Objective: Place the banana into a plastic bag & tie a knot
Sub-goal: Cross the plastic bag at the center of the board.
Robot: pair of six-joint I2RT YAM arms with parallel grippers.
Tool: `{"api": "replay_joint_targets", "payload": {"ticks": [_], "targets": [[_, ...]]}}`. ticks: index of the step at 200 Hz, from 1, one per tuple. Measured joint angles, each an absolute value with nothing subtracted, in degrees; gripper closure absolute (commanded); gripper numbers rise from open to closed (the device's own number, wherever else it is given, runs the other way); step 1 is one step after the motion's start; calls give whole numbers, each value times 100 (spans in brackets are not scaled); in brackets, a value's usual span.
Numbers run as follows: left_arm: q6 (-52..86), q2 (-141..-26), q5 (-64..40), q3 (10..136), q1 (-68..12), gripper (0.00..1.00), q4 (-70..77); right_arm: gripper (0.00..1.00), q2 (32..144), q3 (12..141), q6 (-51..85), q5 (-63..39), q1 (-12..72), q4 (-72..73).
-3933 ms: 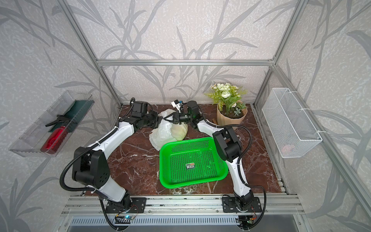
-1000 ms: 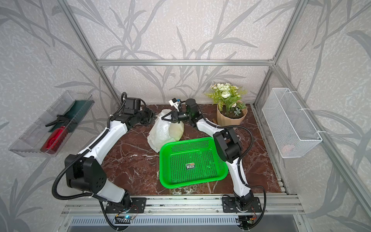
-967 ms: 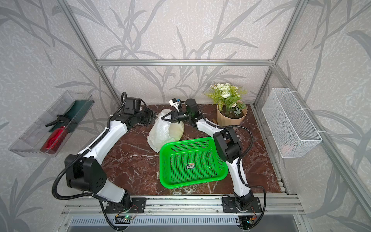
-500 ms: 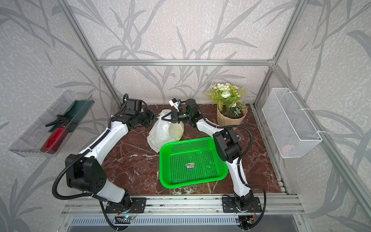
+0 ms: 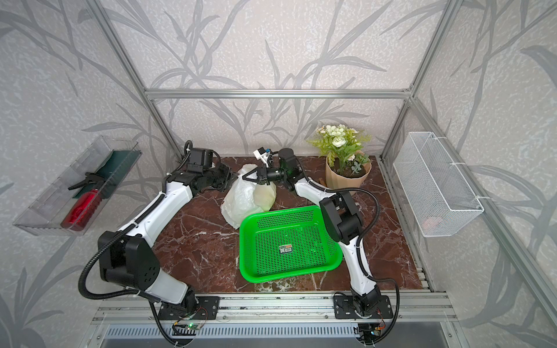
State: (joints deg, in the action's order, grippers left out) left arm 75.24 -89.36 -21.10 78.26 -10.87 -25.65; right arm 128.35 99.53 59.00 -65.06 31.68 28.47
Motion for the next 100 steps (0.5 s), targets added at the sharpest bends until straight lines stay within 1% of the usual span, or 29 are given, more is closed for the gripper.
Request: {"api": "replay_joint_targets", "payload": {"ticks": [25,46,66,100], "targets": [[7526,-8936,-2112,7826,-1090,89,-2523,100,12844,9957,5913,-6506,3175,2849],[7531,-8938,-2112,7826,-1092,94,-2512,100,12862,9959,5916,-6508,3179,2849],[7540,-8938,-2110,7826,-1092,100,-2510,100,12868,9957,5916,-6508,3183,2849],[7548,-8938,-2112,7826,-1092,100,-2499,100,12868,9959,5913,-6508,3183,2849]]}}
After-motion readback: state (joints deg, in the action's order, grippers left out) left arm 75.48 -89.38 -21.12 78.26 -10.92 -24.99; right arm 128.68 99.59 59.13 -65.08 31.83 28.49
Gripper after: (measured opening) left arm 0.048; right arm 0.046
